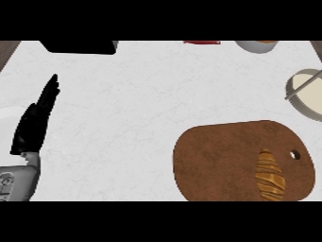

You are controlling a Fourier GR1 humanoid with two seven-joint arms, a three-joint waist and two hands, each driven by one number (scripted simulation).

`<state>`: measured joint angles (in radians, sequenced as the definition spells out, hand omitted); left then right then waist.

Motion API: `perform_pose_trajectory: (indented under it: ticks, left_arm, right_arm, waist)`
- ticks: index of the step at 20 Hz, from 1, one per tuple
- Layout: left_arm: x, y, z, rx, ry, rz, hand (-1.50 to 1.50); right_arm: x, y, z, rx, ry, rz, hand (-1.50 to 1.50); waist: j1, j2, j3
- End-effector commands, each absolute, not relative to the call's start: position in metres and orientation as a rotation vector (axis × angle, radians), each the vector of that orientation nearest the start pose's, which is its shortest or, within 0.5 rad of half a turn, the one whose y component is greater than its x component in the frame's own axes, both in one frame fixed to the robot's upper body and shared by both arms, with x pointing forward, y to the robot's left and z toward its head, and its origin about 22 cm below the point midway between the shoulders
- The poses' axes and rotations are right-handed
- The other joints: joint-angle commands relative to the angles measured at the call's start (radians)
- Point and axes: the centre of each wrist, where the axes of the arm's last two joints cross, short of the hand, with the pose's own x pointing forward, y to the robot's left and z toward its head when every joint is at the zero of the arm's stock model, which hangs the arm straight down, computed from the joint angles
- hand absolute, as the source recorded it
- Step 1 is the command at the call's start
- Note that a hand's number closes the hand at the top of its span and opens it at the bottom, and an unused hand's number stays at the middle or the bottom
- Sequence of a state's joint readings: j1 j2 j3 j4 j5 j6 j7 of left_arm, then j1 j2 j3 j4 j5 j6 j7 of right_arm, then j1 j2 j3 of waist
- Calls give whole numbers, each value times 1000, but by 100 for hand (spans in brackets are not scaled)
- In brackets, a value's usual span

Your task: Pick the squash from the cutting board and place it in the tiered basket

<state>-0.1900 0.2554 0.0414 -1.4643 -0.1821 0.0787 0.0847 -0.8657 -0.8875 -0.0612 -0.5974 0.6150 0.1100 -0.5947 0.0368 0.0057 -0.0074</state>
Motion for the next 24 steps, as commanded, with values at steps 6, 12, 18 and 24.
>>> perform_pose_trajectory:
  ticks: [6,12,18,24]
  left_arm:
    - [286,297,30,415,-1550,-238,0]
    - [271,302,34,406,-1545,-240,0]
    - [289,288,39,417,-1551,-231,0]
    - [289,294,35,408,-1558,-246,0]
  right_arm:
    - [379,-477,174,-777,-1508,935,-150]
    - [375,-491,192,-707,-1643,733,-150]
    - [359,-516,215,-737,-1747,561,-150]
    - [311,-565,256,-707,-1626,437,-150]
  waist:
    - [-5,7,9]
    - [-1,2,9]
    - [-9,6,9]
    - [-1,12,10]
